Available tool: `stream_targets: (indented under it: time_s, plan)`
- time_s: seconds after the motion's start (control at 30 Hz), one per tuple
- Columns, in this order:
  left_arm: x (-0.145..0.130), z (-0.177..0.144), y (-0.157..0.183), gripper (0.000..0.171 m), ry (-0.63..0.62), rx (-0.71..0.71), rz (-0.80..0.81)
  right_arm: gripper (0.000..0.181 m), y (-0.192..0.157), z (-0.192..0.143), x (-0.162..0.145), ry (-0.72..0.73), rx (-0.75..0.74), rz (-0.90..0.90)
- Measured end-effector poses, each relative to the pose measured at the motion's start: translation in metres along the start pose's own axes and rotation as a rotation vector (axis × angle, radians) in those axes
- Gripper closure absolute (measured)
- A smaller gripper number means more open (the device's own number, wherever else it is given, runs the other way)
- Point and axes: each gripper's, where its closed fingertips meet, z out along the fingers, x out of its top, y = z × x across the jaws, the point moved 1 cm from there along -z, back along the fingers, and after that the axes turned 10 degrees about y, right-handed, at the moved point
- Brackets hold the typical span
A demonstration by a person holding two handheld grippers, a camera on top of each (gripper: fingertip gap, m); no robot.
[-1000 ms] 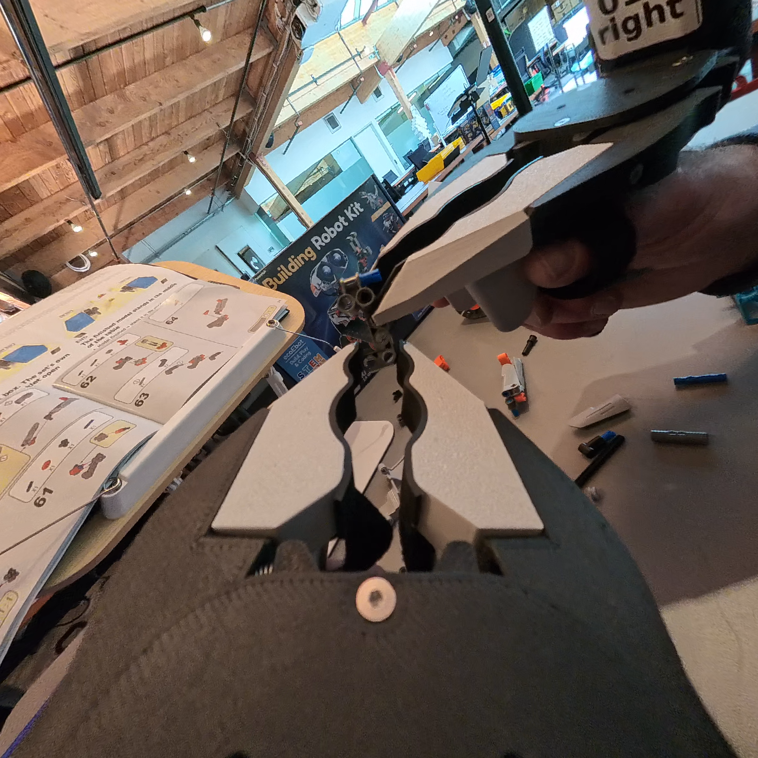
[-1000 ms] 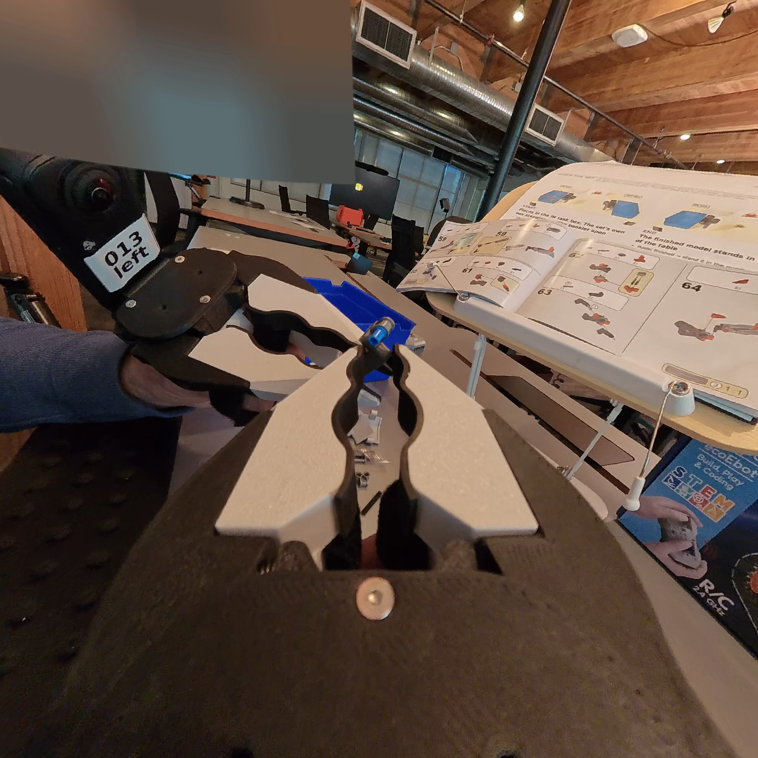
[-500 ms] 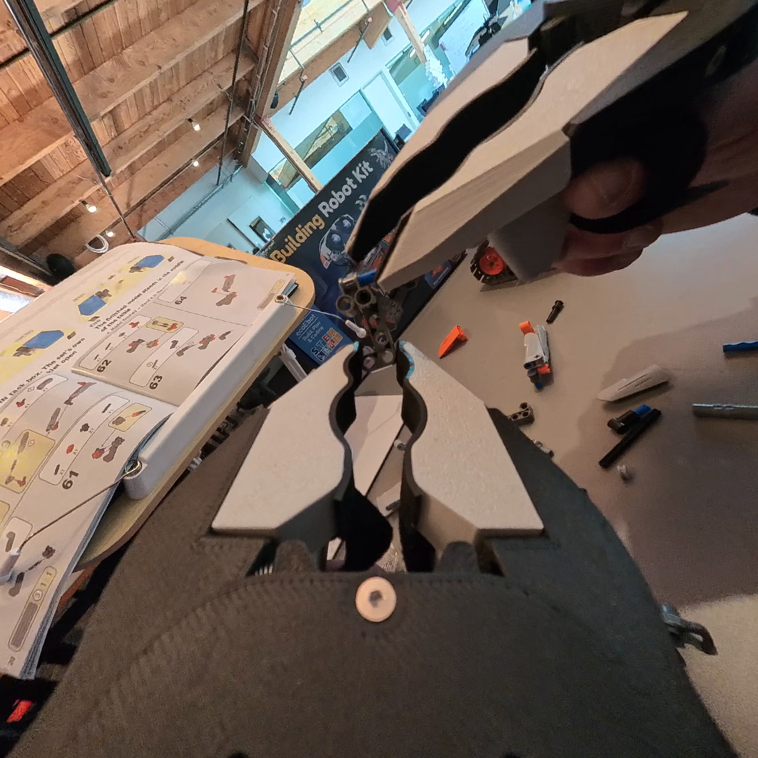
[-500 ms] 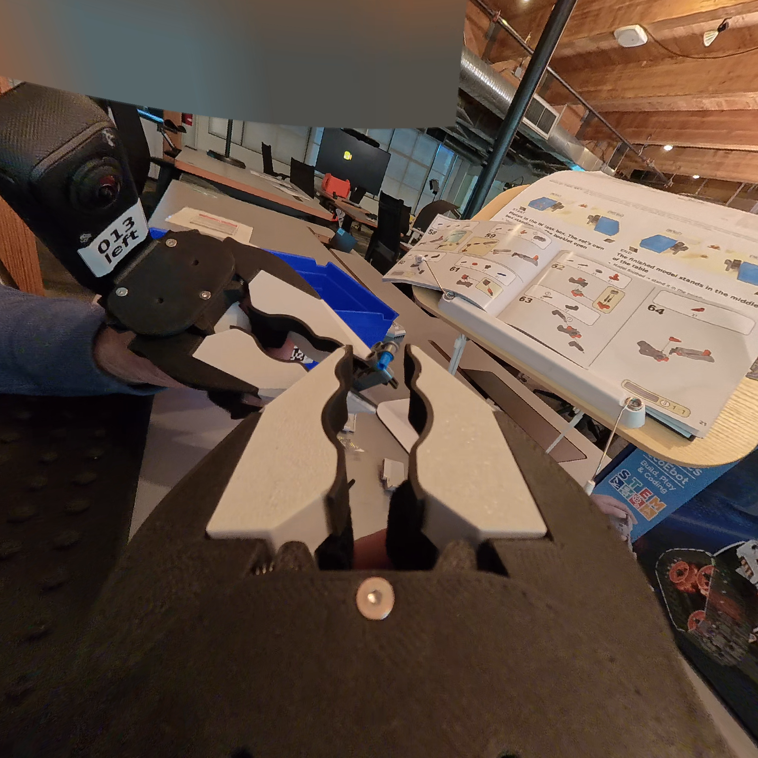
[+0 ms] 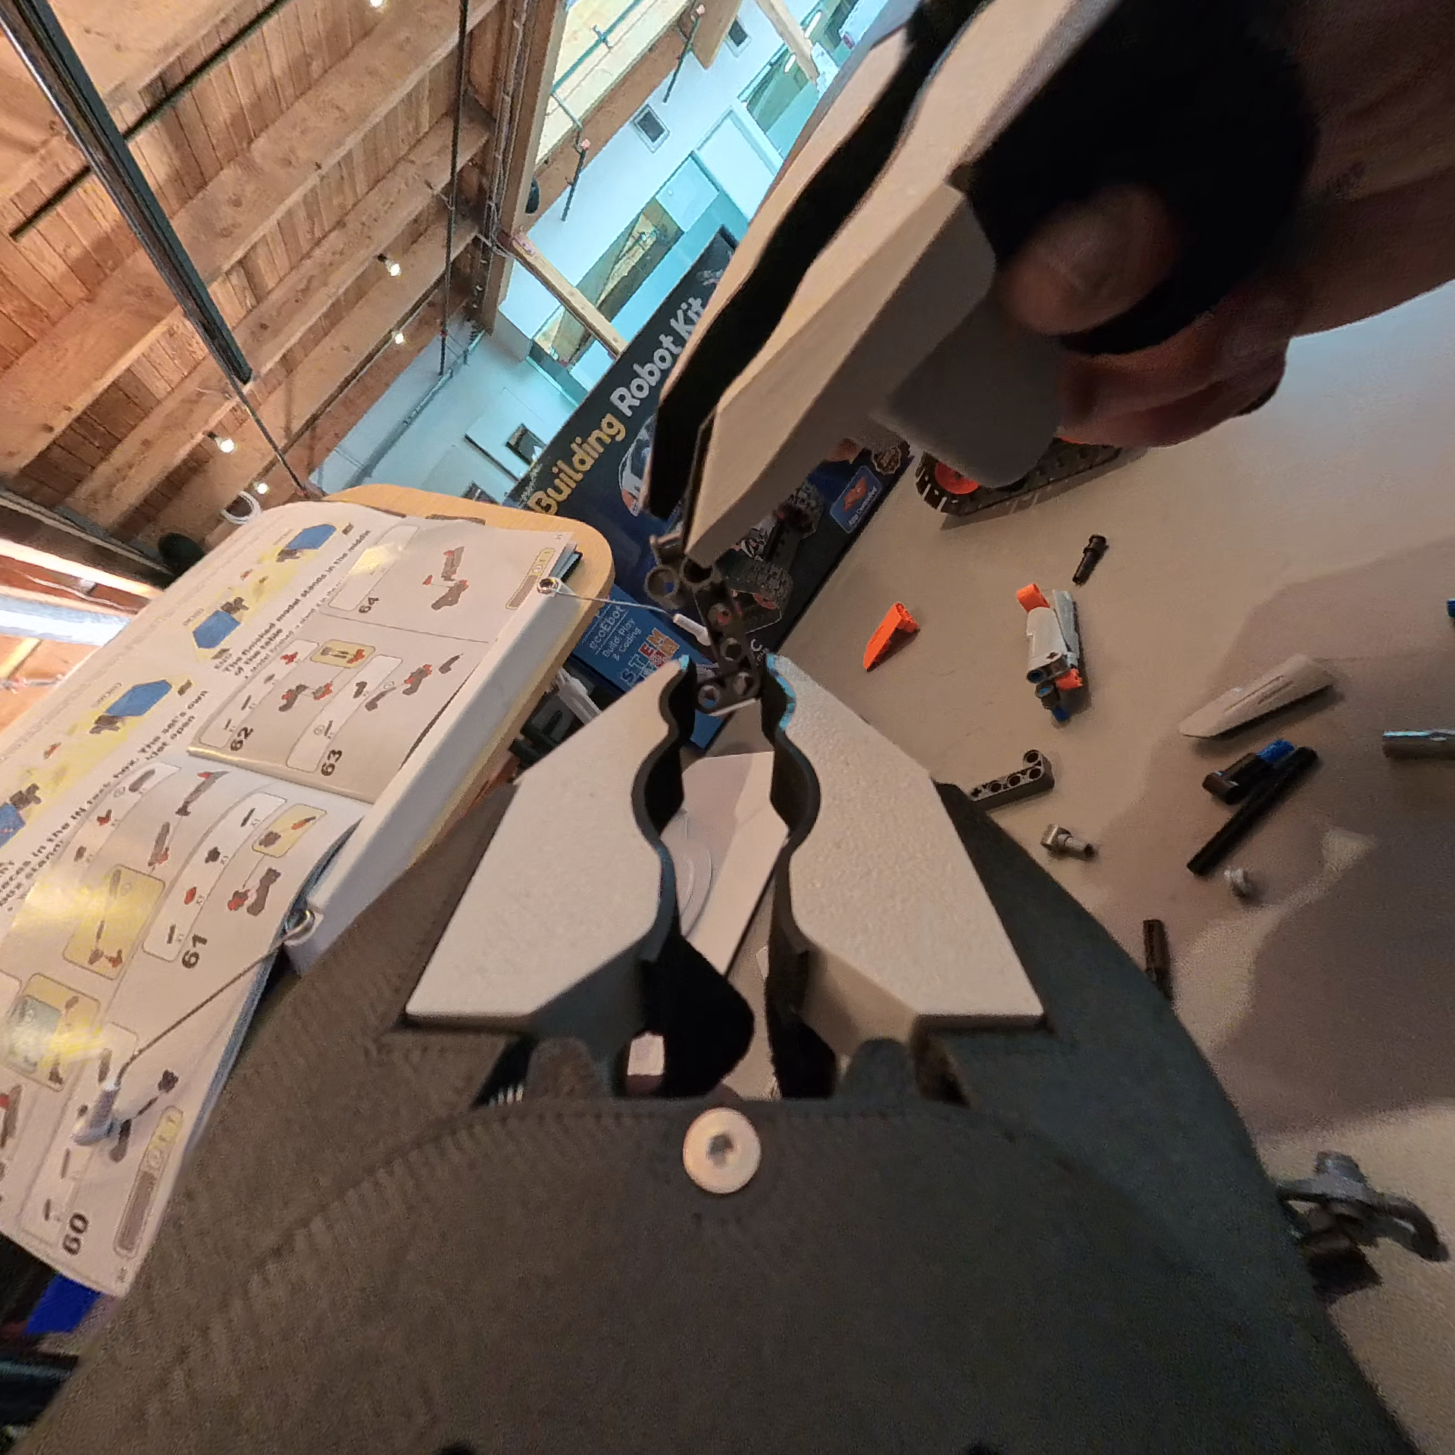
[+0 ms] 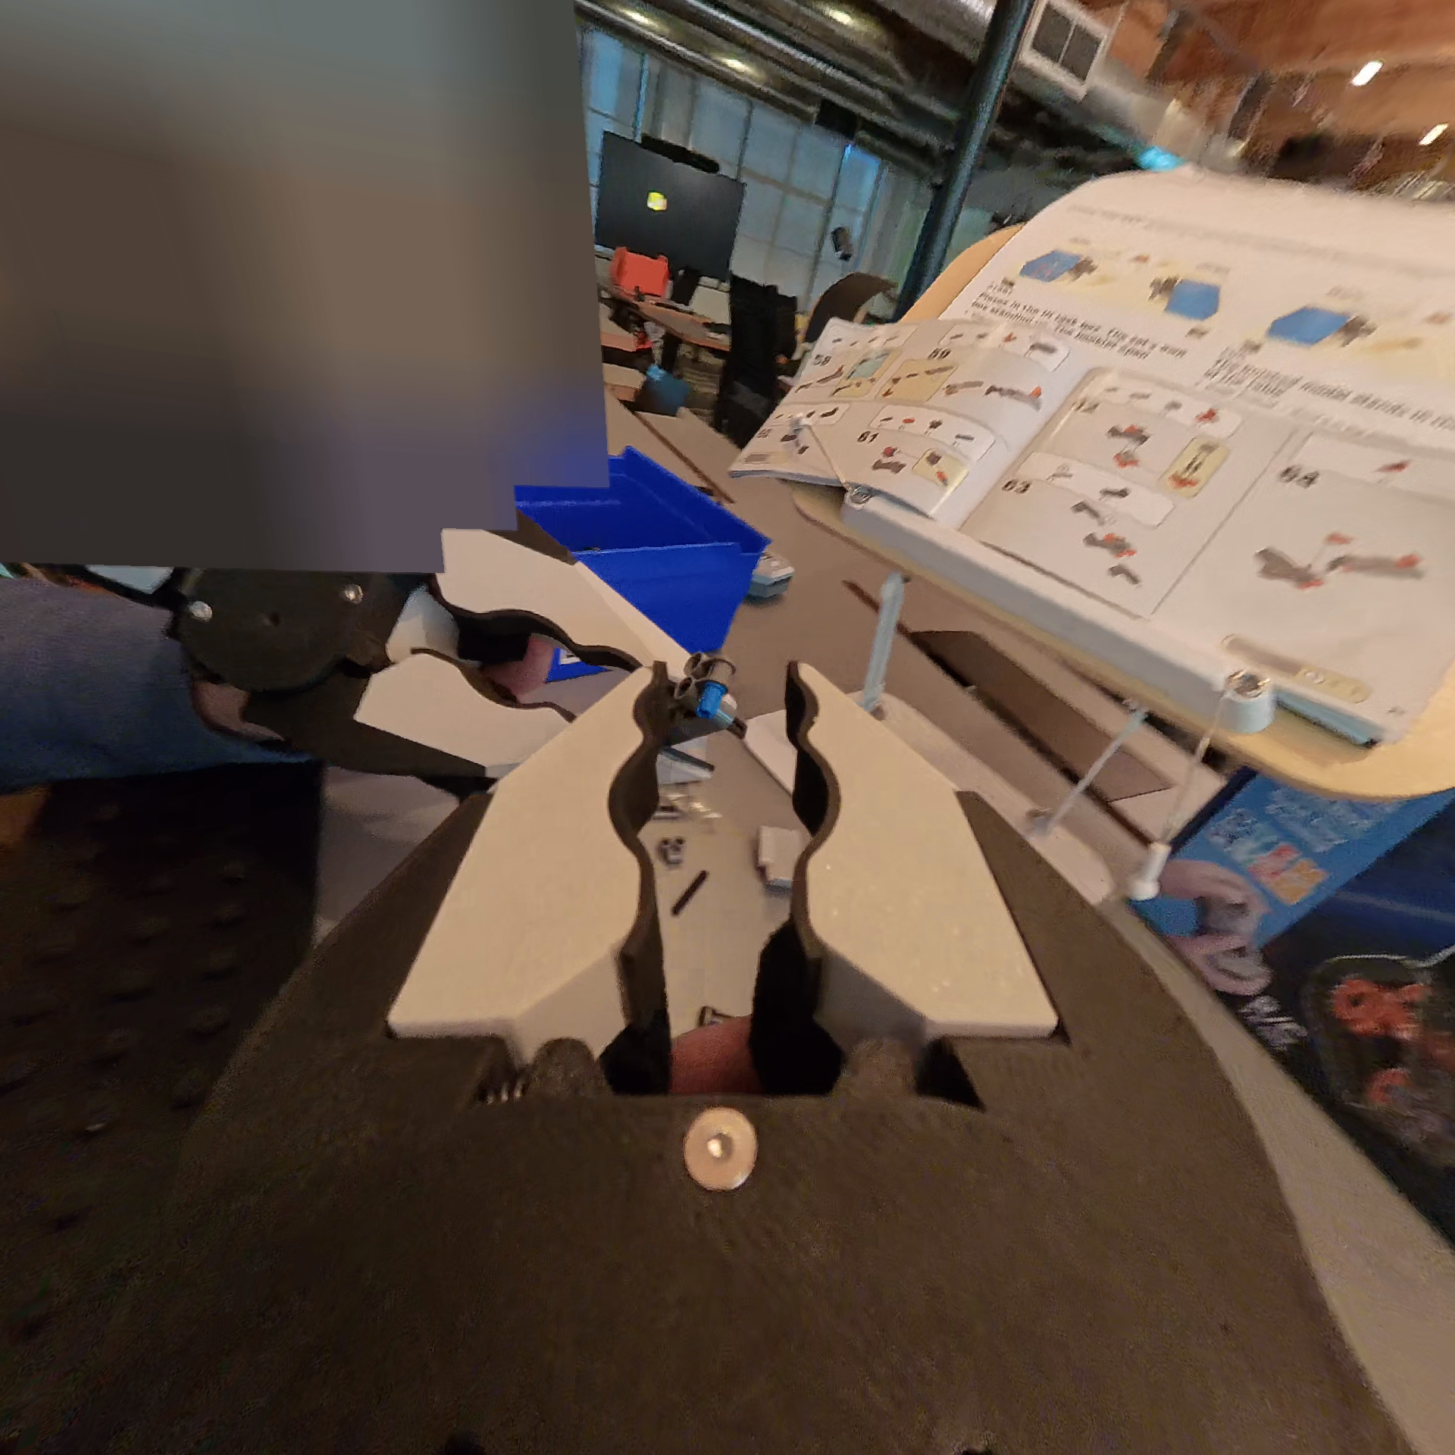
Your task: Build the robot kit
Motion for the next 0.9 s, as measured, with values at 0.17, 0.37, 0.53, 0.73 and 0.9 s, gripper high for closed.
stream_targets:
  time_s: [0.17, 0.37, 0.53, 0.73, 0.9]
  plan:
    - [0.002, 0.001, 0.004, 0.157, -0.004, 0.000, 0.069, 0.168, -0.002, 0.000, -0.011, -0.050, 0.056, 0.096]
    - [-0.001, 0.003, 0.002, 0.158, -0.020, 0.009, 0.031, 0.170, -0.001, 0.000, -0.011, -0.046, 0.059, 0.099]
    - [-0.002, 0.002, -0.001, 0.153, -0.017, 0.013, -0.008, 0.170, 0.005, 0.000, -0.010, -0.024, 0.013, 0.039]
    - [-0.006, 0.001, -0.004, 0.149, -0.027, 0.017, -0.064, 0.170, 0.013, 0.000, -0.008, -0.003, -0.077, -0.160]
    - [-0.003, 0.000, -0.007, 0.147, -0.011, 0.028, -0.082, 0.170, 0.007, 0.003, -0.006, -0.022, -0.124, -0.360]
